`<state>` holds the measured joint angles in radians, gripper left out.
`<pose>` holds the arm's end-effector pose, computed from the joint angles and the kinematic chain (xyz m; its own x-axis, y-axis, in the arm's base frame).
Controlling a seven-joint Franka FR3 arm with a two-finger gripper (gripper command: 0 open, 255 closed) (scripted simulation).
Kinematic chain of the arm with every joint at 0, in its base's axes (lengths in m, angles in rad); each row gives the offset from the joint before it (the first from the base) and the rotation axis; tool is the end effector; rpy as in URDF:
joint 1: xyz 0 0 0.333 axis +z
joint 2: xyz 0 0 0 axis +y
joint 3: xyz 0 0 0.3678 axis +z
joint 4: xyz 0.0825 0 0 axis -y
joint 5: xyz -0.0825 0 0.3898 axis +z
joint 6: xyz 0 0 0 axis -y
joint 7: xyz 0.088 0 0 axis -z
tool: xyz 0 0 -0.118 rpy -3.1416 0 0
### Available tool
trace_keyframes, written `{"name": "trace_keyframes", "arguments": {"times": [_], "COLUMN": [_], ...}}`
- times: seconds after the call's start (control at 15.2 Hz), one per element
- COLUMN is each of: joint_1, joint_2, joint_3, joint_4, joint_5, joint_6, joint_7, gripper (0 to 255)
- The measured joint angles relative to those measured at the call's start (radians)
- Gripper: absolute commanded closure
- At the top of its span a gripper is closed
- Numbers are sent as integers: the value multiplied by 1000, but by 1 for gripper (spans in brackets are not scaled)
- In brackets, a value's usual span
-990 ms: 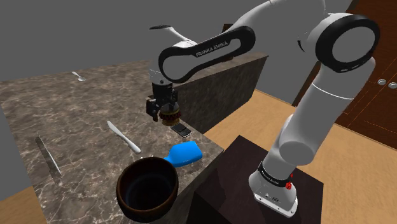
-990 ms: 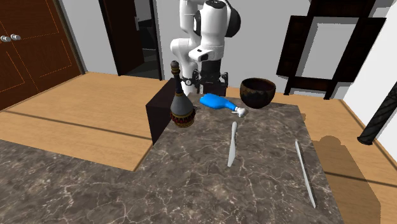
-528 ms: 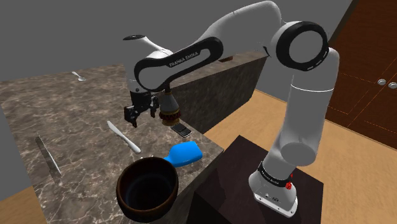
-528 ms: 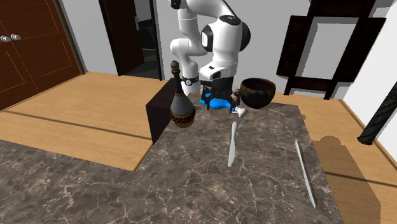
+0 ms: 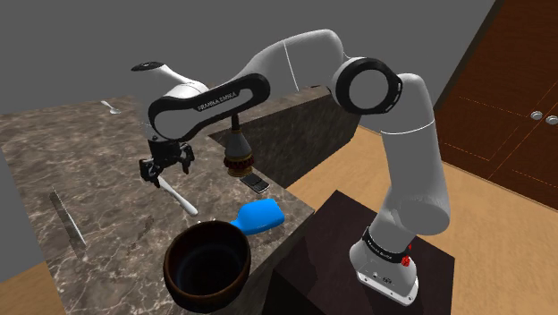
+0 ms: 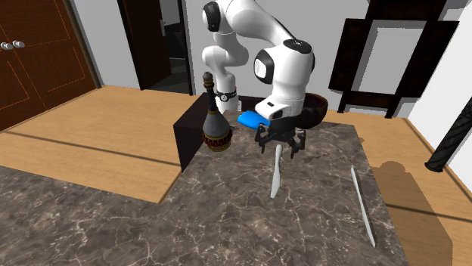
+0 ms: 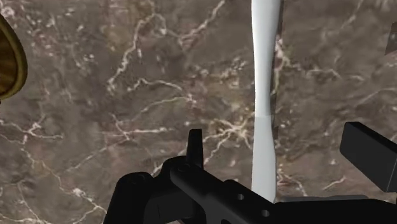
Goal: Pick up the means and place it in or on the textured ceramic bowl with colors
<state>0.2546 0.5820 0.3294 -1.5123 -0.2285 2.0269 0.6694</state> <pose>0.6396 0.3526 0.3644 0.9995 -0.0287 -0.0125 -0.0282 -0.9989 0.0387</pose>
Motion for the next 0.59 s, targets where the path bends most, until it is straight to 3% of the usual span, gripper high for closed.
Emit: {"name": "trace_keyframes", "arguments": {"times": [0.59], "joint_1": [14], "joint_2": [70], "joint_3": [-14], "joint_4": [-2], "joint_5": [-22], "joint_6": [70], "joint_7": [19], "gripper": [0]}}
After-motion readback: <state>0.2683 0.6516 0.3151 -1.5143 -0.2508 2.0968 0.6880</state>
